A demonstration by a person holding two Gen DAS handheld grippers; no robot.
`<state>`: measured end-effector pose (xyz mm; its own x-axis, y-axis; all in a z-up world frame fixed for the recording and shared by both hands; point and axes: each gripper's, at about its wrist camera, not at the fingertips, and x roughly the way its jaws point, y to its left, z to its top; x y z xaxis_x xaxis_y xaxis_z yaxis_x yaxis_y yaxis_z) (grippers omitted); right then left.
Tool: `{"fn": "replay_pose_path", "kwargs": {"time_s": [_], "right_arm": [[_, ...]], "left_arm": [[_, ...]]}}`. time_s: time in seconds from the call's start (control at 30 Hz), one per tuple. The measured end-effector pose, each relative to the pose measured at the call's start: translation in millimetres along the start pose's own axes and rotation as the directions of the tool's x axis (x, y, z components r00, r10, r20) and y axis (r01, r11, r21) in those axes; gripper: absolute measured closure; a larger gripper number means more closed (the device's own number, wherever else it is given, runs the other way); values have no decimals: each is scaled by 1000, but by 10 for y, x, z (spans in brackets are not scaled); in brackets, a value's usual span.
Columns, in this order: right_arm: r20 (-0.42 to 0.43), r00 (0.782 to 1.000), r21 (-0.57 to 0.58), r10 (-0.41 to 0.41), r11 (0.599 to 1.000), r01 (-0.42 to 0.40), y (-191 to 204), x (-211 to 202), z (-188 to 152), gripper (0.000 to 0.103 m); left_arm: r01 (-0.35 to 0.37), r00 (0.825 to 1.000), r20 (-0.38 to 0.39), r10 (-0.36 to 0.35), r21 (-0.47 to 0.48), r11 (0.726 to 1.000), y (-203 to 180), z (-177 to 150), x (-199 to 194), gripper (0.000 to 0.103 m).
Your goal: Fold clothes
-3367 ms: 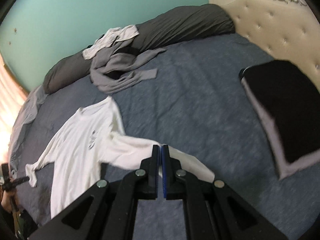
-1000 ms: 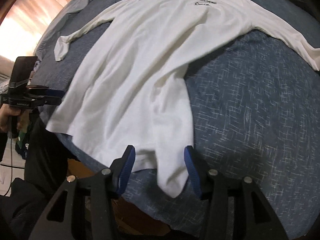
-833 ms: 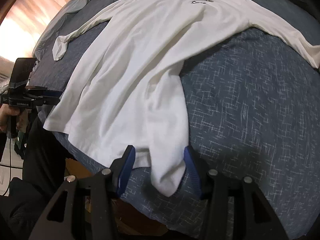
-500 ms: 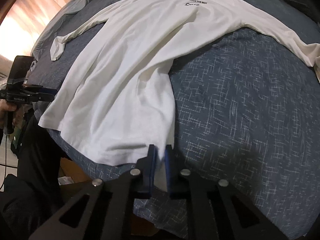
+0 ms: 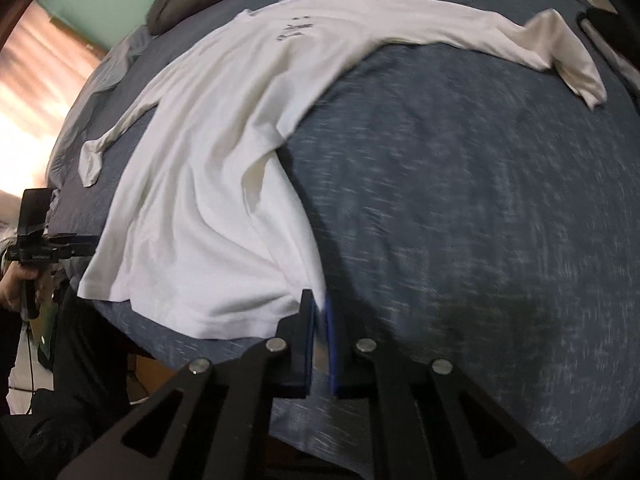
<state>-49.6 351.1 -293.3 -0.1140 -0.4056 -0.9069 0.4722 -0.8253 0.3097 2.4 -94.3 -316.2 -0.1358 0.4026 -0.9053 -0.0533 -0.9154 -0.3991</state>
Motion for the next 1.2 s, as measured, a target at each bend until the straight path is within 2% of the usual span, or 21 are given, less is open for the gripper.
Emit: {"fn": "replay_pose_path", "kwargs": {"time_s": [0.07,0.17,0.27,0.33,0.37,0.4,0.53,0.63,0.73,0.8,0.87,1.0,1.2], "right_arm": [[6,1000,15,4,1000,-4,-25,-28,-9,98],[21,998,46,57,997,-58,-77,-59,-11,97],[49,997,55,64,996,-67,-68,-96,35,95],[66,996,45,58,997,-61,-38,-123,68,80],[74,996,37,53,998,-56,-18,-136,83,64],[74,996,23,47,999,-49,15,-130,94,59],[10,1000,-54,-2,999,2,133,16,122,59],[-25,999,-98,-27,995,24,179,115,106,59],[-47,999,-87,-25,996,21,146,185,83,59],[-45,999,-56,11,998,-13,92,175,66,63],[-30,999,-56,23,998,-24,72,119,64,82],[3,999,-72,40,997,-39,57,-24,84,95],[59,997,-92,55,994,-50,40,-323,93,99]], "left_arm": [[4,1000,-6,-4,-2,1000,0,4,24,51],[3,1000,-15,-3,1,1000,-41,26,84,51],[-7,1000,-6,7,21,1000,-130,45,131,51],[-7,1000,2,7,30,1000,-170,47,139,51],[-9,1000,7,8,33,999,-181,46,138,51],[-9,1000,8,8,33,999,-183,46,142,51],[-2,1000,3,2,30,1000,-181,42,167,52],[-11,1000,3,10,49,999,-222,40,167,60],[-23,1000,7,22,69,997,-275,39,155,69],[-26,1000,16,25,89,996,-303,44,99,90],[-23,999,32,19,104,994,-338,73,13,97],[-28,998,61,20,134,991,-417,178,-116,102],[-30,996,87,18,136,990,-401,225,-267,103]]}}
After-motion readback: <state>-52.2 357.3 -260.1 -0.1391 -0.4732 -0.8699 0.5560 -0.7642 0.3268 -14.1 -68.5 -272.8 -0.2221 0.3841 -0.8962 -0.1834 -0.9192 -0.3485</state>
